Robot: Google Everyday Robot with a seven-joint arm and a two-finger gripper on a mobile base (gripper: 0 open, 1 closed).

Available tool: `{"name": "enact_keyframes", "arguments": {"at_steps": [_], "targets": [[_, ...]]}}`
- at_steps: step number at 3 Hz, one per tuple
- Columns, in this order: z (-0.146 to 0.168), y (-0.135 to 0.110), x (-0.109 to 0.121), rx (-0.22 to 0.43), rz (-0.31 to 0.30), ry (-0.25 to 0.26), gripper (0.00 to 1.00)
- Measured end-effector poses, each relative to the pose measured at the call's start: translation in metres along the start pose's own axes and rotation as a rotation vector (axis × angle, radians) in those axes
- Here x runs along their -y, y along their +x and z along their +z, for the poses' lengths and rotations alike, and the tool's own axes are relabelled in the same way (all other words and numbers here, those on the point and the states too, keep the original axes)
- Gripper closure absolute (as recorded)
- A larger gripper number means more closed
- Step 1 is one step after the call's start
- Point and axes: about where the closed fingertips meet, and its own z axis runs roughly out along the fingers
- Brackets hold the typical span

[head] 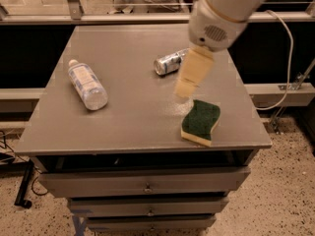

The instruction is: Place blue plastic bottle upright

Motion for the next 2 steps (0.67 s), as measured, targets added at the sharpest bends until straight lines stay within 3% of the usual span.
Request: {"name": "enact_keyframes", "arguments": {"at_steps": [2], "targets": [[0.074,-0.107,0.02,0.056,0.221,-0.162,0.0]]}}
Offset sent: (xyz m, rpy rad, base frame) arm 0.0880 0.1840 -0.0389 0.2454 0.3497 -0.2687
